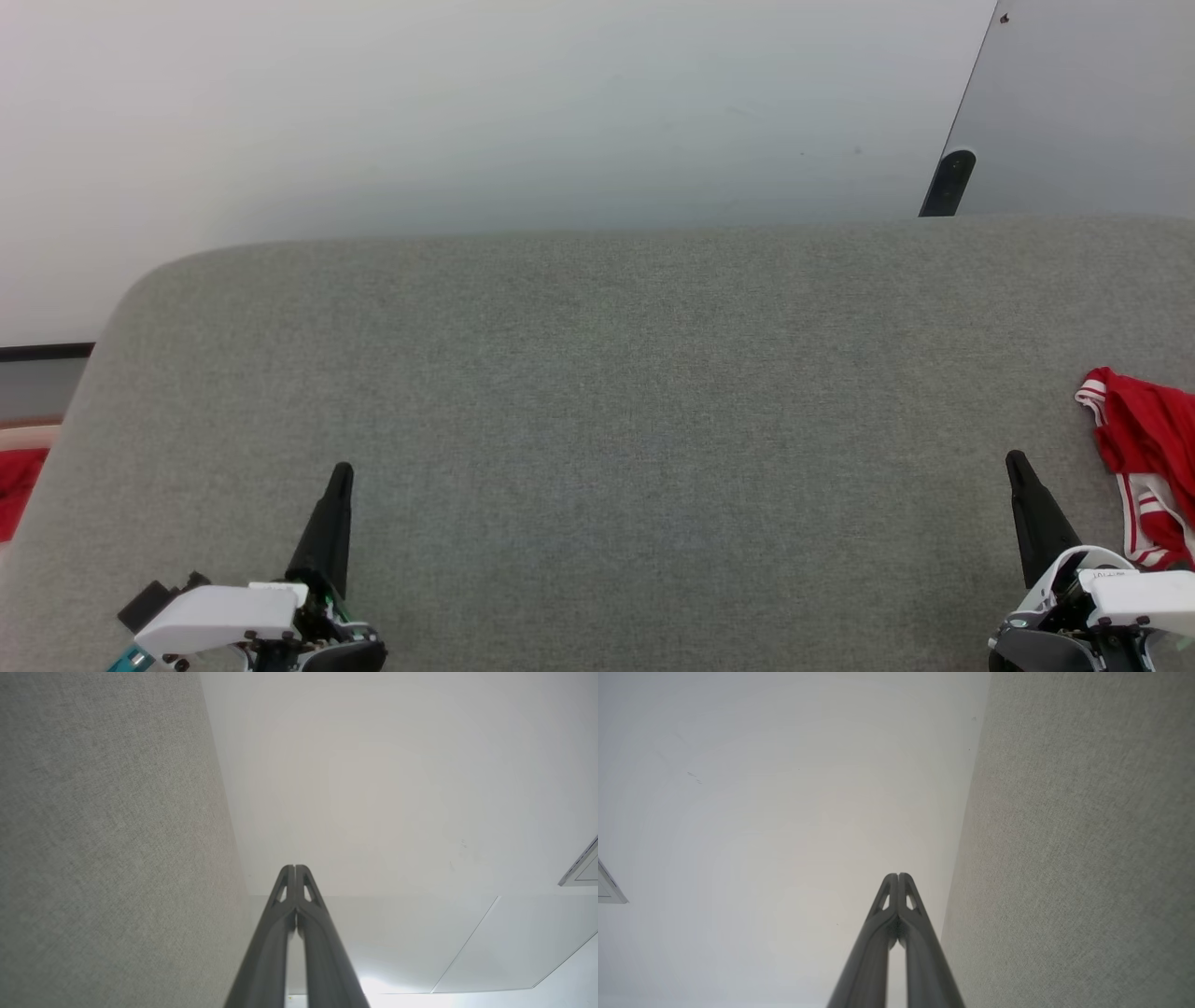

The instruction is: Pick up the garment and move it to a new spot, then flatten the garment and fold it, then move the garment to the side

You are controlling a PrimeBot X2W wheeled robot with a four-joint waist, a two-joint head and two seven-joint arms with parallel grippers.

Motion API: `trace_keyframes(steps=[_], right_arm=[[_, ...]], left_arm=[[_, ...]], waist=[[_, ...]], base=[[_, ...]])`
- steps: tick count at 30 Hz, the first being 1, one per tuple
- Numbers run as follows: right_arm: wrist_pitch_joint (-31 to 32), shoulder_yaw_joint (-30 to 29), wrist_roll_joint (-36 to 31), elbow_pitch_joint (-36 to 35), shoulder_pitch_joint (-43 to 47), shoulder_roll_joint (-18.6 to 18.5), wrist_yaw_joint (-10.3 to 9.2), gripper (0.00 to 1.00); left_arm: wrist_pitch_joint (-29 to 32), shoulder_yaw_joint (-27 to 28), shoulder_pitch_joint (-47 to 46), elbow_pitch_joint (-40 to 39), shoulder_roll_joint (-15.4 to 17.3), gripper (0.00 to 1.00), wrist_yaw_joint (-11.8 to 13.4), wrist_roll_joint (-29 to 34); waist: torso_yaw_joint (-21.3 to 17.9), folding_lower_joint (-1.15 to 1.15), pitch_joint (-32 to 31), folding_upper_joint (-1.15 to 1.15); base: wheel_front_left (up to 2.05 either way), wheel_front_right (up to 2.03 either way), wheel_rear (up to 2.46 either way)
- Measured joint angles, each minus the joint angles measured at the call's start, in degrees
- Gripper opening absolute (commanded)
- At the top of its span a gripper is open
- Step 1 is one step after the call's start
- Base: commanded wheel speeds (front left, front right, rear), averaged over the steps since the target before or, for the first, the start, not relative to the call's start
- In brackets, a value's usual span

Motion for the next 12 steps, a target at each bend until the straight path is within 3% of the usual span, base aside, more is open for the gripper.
trace_keyframes(steps=[12], right_arm=[[0.0,0.0,0.0,0.0,0.0,0.0,0.0,0.0]], left_arm=[[0.0,0.0,0.0,0.0,0.0,0.0,0.0,0.0]], waist=[[0.0,0.0,0.0,0.0]], base=[[0.0,0.0,0.0]])
